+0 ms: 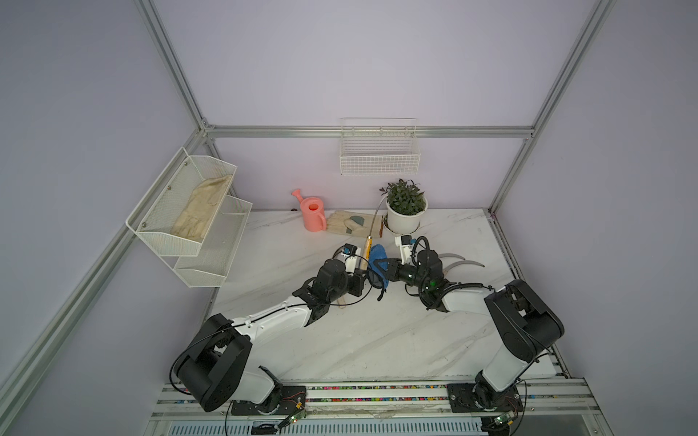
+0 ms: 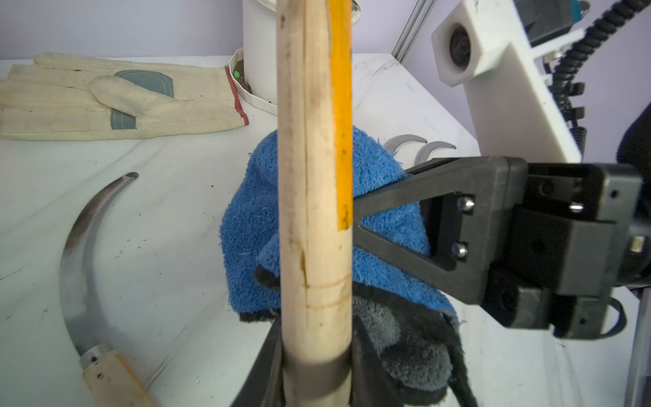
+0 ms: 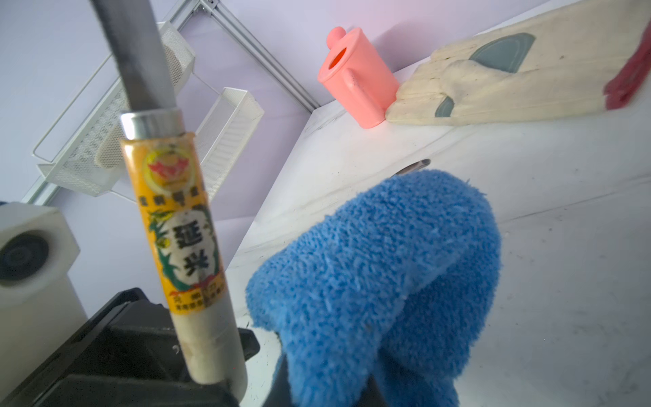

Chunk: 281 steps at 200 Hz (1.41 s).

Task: Wipe small sickles with rags
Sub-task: Wipe the small sickle.

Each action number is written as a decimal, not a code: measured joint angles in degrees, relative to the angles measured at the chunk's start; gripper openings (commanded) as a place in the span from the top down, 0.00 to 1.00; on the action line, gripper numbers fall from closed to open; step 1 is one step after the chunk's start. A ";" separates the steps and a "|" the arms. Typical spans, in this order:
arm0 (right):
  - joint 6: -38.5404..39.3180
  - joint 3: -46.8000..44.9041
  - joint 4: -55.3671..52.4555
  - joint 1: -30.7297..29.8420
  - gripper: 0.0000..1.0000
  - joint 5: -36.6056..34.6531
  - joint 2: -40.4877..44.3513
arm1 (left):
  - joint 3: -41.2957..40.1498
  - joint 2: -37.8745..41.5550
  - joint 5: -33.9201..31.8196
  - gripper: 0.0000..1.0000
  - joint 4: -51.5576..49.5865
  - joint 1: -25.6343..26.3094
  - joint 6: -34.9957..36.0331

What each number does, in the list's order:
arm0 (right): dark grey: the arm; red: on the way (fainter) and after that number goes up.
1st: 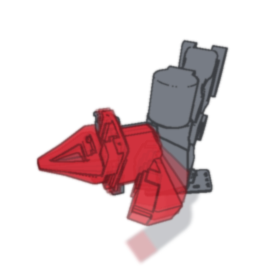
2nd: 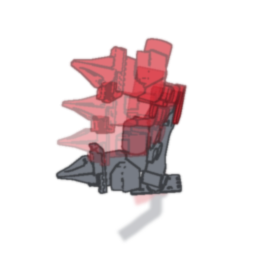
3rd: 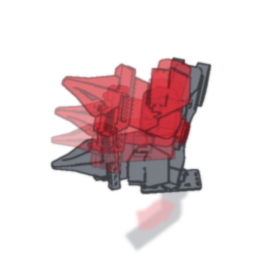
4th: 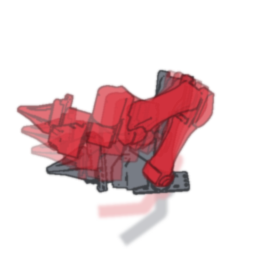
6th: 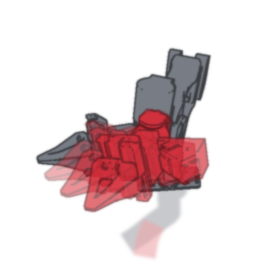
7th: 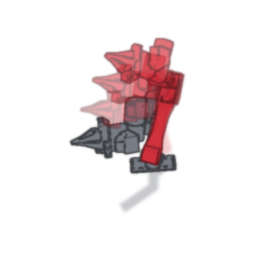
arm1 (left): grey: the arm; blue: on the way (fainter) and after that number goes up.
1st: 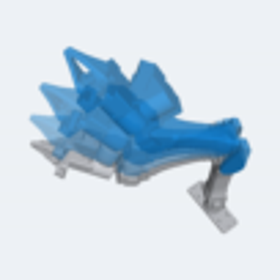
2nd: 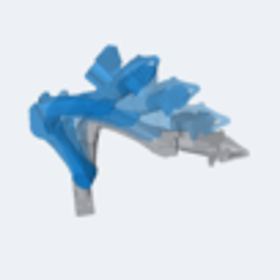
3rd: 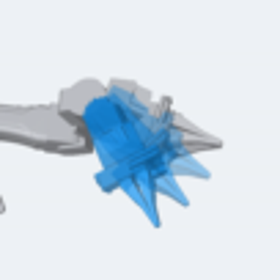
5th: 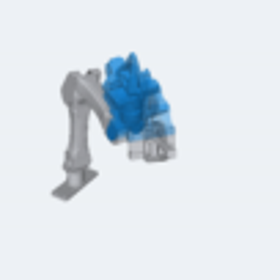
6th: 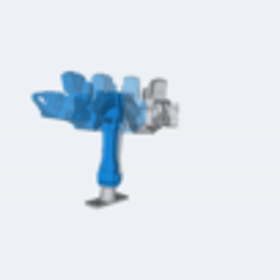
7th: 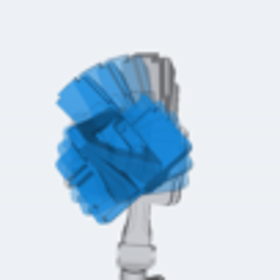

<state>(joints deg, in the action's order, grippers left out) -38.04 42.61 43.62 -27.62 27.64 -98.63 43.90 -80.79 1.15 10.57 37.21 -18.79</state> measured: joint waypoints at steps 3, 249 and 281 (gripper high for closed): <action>-0.35 0.00 0.44 -0.07 1.00 0.44 -0.42 | 0.26 0.00 -0.39 1.00 -0.37 0.00 0.37; -3.19 7.98 -2.43 6.19 1.00 5.29 5.64 | 8.09 -6.23 -5.75 1.00 -7.06 2.25 4.94; -3.34 4.61 0.07 3.96 1.00 4.85 3.56 | 8.07 -6.23 -6.45 1.00 -7.50 2.23 4.72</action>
<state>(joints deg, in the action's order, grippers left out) -41.39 47.22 43.68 -23.66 32.49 -95.07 51.96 -87.02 -5.30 3.07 39.44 -14.06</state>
